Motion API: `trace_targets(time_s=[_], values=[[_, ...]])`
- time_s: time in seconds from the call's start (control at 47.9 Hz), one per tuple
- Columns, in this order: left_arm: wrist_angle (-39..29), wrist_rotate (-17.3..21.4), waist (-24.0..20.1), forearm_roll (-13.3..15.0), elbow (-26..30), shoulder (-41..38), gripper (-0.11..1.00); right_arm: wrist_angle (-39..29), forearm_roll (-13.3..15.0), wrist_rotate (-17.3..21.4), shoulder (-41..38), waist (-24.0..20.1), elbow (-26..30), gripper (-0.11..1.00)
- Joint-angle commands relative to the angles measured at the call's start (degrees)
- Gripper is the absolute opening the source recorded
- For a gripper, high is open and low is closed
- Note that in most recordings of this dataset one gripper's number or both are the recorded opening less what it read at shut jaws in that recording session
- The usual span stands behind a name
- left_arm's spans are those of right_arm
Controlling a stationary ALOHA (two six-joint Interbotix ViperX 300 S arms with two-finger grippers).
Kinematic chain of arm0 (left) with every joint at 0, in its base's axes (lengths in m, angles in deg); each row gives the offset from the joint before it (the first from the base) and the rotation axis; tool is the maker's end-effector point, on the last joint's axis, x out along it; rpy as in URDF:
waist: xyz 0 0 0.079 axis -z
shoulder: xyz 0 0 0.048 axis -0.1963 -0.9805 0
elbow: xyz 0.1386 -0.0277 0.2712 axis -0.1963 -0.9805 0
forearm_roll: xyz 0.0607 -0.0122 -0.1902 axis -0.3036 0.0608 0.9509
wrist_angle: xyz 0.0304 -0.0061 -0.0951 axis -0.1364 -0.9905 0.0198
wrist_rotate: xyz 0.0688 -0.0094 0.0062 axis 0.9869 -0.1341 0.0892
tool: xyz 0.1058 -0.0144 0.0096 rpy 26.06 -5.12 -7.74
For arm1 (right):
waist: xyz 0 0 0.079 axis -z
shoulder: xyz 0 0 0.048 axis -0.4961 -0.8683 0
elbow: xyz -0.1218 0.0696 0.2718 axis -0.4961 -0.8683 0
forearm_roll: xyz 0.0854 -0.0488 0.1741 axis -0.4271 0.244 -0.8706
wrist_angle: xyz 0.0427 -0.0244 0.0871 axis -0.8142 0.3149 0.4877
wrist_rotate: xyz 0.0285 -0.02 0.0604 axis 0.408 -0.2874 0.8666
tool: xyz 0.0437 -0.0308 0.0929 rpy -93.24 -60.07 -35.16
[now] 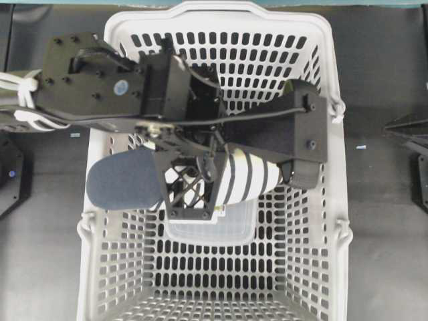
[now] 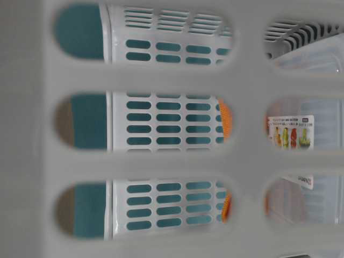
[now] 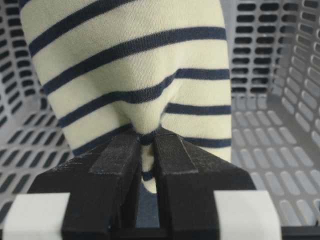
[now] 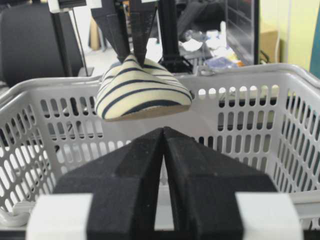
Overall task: Pick up the slipper from the shopping basket with the left arm.
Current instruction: 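Lift the gripped slipper upward out of the basket with the left gripper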
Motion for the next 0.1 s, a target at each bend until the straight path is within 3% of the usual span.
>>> trace_targets(time_s=[0.0, 0.083], values=[[1.3, 0.3, 0.2, -0.2, 0.9, 2.1, 0.06, 0.4, -0.2, 0.1, -0.4, -0.1, 0.4, -0.01], [1.2, 0.4, 0.3, -0.2, 1.3, 1.4, 0.06, 0.4, -0.3, 0.1, -0.4, -0.1, 0.4, -0.01]])
